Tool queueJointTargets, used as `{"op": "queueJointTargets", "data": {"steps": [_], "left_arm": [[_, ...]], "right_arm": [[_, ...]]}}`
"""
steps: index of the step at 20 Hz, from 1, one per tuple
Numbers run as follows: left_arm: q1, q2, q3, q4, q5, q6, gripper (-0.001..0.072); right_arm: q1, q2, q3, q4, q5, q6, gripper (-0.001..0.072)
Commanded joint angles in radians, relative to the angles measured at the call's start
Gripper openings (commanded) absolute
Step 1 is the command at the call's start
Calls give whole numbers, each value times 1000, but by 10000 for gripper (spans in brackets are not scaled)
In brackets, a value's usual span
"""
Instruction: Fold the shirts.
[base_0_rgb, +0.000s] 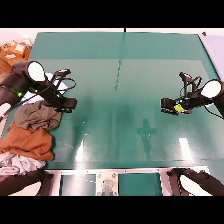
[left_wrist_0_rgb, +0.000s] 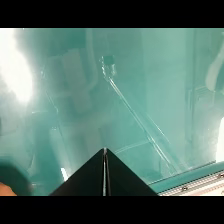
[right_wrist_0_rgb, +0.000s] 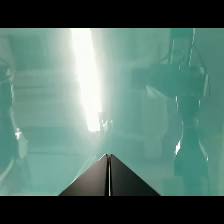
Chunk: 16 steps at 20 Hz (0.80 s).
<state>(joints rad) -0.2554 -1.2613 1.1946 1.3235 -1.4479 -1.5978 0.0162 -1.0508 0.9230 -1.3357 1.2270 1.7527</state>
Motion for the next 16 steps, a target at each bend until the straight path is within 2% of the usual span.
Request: {"op": "queueJointTargets", "data": {"steps": [1,3,7,10,12,13,14,15,16], "left_arm": [[0,-1,0,0,0,1,24],[0,-1,0,0,22,1,24],[0,0,-1,-6,237,-5,24],[0,-3,-1,27,360,-50,24],[0,-3,-1,84,404,15,25],[3,-3,0,167,438,27,126],[3,-4,-1,288,481,15,555],[13,-5,0,397,539,-66,717],[44,-7,0,447,606,-101,713]], "right_arm": [[1,1,0,1,-32,1,16],[1,1,0,0,-45,0,16],[1,0,-2,0,-56,0,16],[1,0,-2,0,-126,0,16],[1,0,-2,0,-175,1,16],[1,0,-2,1,-196,1,17],[1,0,-2,1,-218,1,26],[1,0,-2,1,-233,1,101],[1,0,-2,1,-248,1,213]]}}
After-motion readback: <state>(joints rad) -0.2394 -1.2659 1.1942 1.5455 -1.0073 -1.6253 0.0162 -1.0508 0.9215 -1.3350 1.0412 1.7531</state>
